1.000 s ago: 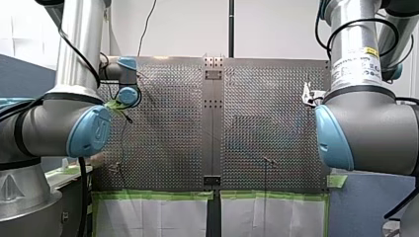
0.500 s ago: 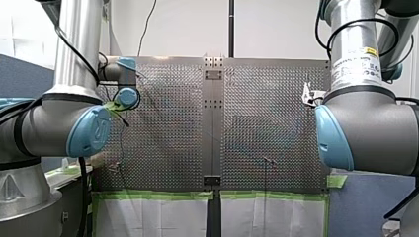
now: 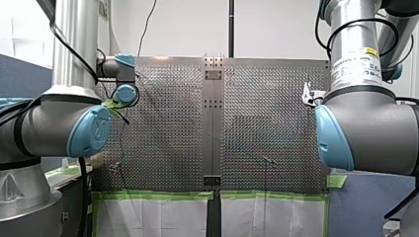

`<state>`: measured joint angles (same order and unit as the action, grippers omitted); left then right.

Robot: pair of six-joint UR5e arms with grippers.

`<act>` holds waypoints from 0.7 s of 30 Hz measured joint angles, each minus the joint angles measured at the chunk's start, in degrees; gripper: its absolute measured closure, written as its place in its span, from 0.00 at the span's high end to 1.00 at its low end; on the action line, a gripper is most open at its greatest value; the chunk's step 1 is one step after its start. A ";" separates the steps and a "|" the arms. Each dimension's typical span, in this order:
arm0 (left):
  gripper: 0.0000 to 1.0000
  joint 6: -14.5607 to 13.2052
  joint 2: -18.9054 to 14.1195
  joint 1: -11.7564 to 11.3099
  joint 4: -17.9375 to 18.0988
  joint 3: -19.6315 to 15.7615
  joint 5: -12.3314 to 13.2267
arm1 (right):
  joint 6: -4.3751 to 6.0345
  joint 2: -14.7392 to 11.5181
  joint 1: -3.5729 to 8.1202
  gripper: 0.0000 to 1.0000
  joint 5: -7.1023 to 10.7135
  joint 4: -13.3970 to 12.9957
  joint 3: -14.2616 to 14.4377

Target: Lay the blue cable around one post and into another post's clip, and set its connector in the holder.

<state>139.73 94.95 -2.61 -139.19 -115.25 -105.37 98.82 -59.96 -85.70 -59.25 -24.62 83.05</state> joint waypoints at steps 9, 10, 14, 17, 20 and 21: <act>1.00 -1.05 -3.37 0.21 0.34 -2.91 0.71 | 0.00 0.00 0.00 1.00 0.00 0.00 0.00; 1.00 -1.48 -3.95 0.22 0.68 -3.47 0.85 | 0.00 0.00 0.00 1.00 0.00 0.00 0.00; 1.00 -2.95 -5.75 0.29 2.07 -5.23 1.23 | 0.00 0.00 0.00 1.00 0.00 0.00 0.00; 1.00 -4.38 -7.25 0.56 2.69 -6.72 2.06 | 0.00 0.00 0.00 1.00 0.00 0.00 0.00; 1.00 -6.04 -8.94 1.20 2.93 -8.41 3.51 | 0.00 0.00 0.00 1.00 0.00 0.00 0.00; 1.00 -6.76 -9.66 1.47 2.97 -9.13 4.20 | 0.00 0.00 0.00 1.00 0.00 0.00 0.00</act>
<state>132.97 85.30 -1.14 -136.22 -124.38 -101.18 98.82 -59.96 -85.70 -59.25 -24.62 83.05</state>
